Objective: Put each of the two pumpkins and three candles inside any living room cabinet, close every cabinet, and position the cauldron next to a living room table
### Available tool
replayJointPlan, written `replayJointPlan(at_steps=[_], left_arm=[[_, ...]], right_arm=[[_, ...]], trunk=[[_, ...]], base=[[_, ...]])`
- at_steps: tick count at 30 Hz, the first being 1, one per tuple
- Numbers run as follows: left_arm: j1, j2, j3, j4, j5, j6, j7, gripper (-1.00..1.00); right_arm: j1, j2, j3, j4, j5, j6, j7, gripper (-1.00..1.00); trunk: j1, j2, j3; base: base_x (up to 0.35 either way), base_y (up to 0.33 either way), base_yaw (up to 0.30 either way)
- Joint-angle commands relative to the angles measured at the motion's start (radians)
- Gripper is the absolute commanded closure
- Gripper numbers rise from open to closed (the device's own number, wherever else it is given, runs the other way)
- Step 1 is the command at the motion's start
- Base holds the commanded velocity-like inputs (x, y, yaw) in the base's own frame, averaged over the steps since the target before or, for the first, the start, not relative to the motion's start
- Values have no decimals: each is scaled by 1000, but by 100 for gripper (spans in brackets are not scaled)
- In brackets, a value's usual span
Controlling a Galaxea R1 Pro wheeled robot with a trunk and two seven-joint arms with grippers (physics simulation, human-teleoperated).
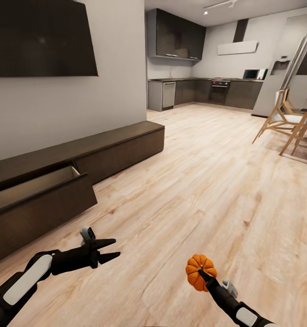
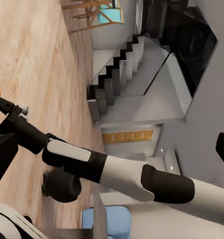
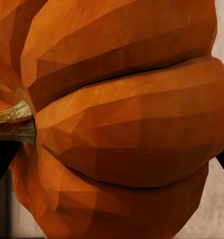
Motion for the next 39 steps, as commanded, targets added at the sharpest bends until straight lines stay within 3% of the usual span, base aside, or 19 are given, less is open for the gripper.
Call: replayJointPlan(at_steps=[1,39], left_arm=[[-1,1,-3,1,3,3,-3,-100],[-1,-1,-4,3,1,1,-1,-100]], right_arm=[[0,0,4,0,-11,2,4,100],[0,-2,7,0,-10,-7,0,100]], trunk=[[0,0,-1],[0,0,-1]], base=[[0,0,289],[0,0,289]])
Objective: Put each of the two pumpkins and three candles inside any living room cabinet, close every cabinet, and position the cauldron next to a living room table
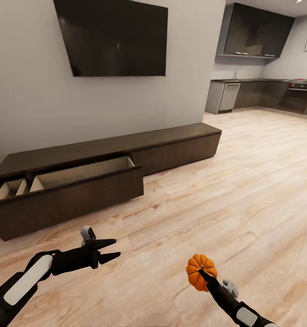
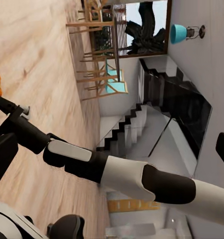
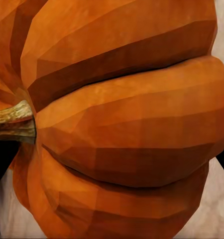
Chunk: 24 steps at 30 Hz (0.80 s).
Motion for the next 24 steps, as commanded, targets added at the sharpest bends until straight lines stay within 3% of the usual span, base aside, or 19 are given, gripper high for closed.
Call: replayJointPlan(at_steps=[1,24], left_arm=[[-1,1,-3,1,3,3,-2,-100],[-1,-1,-3,7,1,3,0,-100]], right_arm=[[0,0,3,-1,-11,4,2,100],[0,0,3,-2,-11,-11,-21,100]], trunk=[[0,0,-1],[0,0,-1]], base=[[0,0,289],[-29,0,289]])
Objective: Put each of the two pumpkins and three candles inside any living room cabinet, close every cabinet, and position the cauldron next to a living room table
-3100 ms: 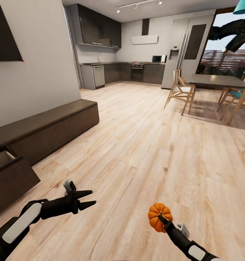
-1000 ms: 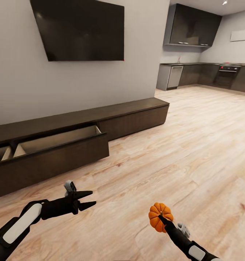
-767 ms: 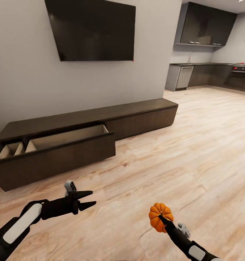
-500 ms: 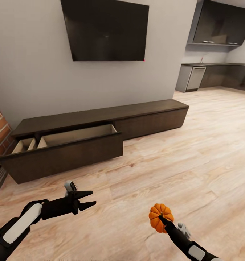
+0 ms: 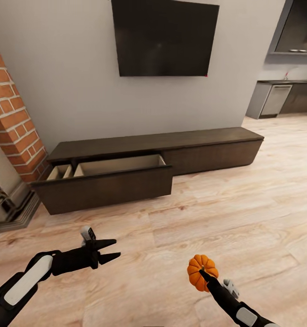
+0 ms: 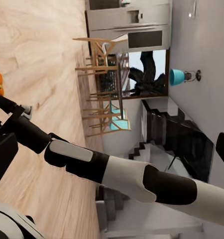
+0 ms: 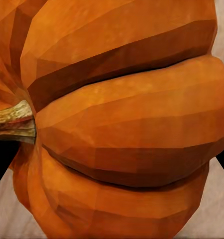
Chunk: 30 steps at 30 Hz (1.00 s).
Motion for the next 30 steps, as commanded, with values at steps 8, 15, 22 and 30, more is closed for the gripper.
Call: replayJointPlan(at_steps=[8,15,22,30], left_arm=[[-1,1,-2,3,3,4,-3,-100],[-1,1,-2,3,3,4,-3,-100],[-1,1,-2,3,3,4,-3,-100],[-1,1,-2,3,3,4,-3,-100]], right_arm=[[0,-1,5,0,-10,3,4,100],[0,-1,4,-3,-11,1,5,100],[0,-2,4,-5,-11,4,4,100],[0,-1,4,-4,-11,2,4,100]], trunk=[[0,0,-1],[0,0,-1],[0,0,-1],[0,0,0]], base=[[-73,0,289],[-73,0,258],[-73,0,18],[-73,0,17]])
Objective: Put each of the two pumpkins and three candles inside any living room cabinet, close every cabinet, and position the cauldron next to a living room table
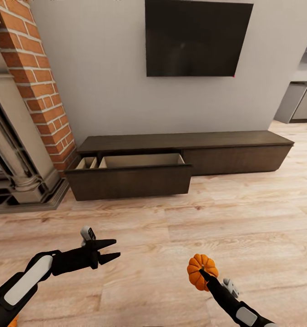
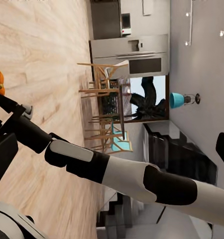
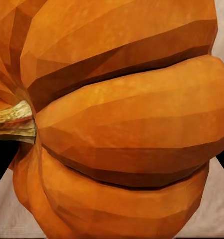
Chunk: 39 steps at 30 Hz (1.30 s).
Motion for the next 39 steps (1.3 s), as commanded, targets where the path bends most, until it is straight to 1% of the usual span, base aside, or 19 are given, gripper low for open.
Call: replayJointPlan(at_steps=[1,18,25,37,39], left_arm=[[-1,1,-3,1,3,3,-2,-100],[-1,1,-2,1,3,3,-2,-100],[-1,1,-2,1,3,3,-2,-100],[-1,1,-2,1,3,3,-2,-100],[-1,0,-2,12,3,3,-2,-100]], right_arm=[[0,0,8,0,-9,2,3,100],[0,0,9,2,-9,-6,1,100],[0,0,10,1,-9,-16,-23,100],[0,0,10,1,-9,-18,-26,100],[0,0,9,1,-9,-18,-26,100]], trunk=[[0,0,-1],[0,0,0],[0,0,0],[0,0,0],[0,0,0]], base=[[-73,0,152],[-29,0,271],[0,0,289],[0,0,289],[0,0,289]])
